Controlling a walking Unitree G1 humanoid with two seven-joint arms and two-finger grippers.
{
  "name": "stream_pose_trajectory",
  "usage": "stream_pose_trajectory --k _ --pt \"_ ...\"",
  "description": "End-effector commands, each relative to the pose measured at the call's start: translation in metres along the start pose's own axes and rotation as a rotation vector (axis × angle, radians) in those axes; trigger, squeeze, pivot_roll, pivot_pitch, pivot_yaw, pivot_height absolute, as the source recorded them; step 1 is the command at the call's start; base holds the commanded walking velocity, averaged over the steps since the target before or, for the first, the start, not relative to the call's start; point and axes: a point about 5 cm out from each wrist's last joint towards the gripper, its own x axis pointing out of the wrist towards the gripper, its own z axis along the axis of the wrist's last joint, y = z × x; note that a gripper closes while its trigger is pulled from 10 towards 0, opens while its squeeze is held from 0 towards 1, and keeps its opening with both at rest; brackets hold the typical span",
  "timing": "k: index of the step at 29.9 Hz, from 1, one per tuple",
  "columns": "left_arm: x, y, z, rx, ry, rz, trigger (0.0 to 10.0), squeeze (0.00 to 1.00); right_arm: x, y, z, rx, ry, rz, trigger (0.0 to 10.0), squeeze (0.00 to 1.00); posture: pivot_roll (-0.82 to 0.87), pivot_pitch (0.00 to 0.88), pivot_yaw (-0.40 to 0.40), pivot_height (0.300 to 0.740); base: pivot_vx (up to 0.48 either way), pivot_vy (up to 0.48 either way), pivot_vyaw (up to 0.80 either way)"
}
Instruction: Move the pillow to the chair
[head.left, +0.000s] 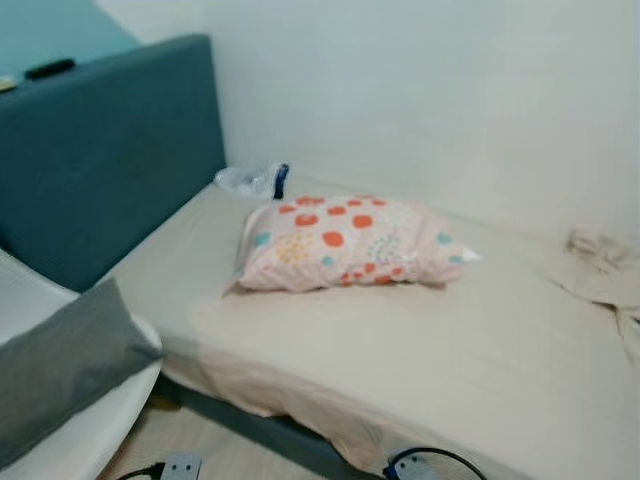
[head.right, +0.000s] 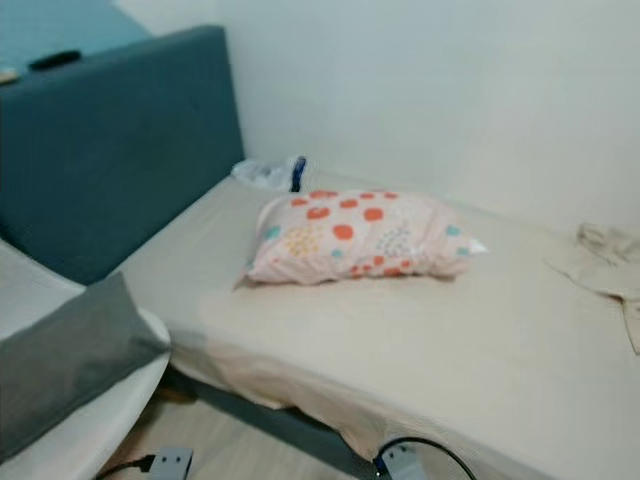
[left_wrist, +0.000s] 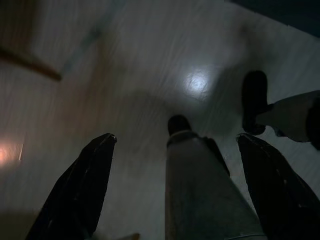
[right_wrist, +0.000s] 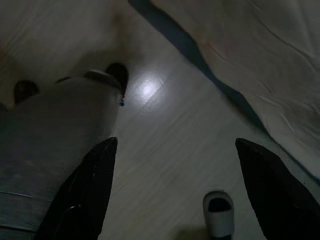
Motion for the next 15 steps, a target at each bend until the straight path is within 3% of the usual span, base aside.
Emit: stream_pose_trajectory --k 1,15 --pt "0.0001 -0.0019 -0.0005 -0.008 0.000 -0.003 10.0 0.00 0.0001 0.0008 -0.0002 0.017 -0.004 -0.002 10.0 0.00 0.06 0.000 -0.031 0.740 0.000 0.000 -0.71" --pt "0.0001 -0.0028 -0.0010 -0.031 0.001 0.003 10.0 0.00 0.0000 0.0001 0.0009 0.017 -0.008 -0.005 10.0 0.00 0.06 0.000 -0.031 0.740 0.000 0.000 0.00"
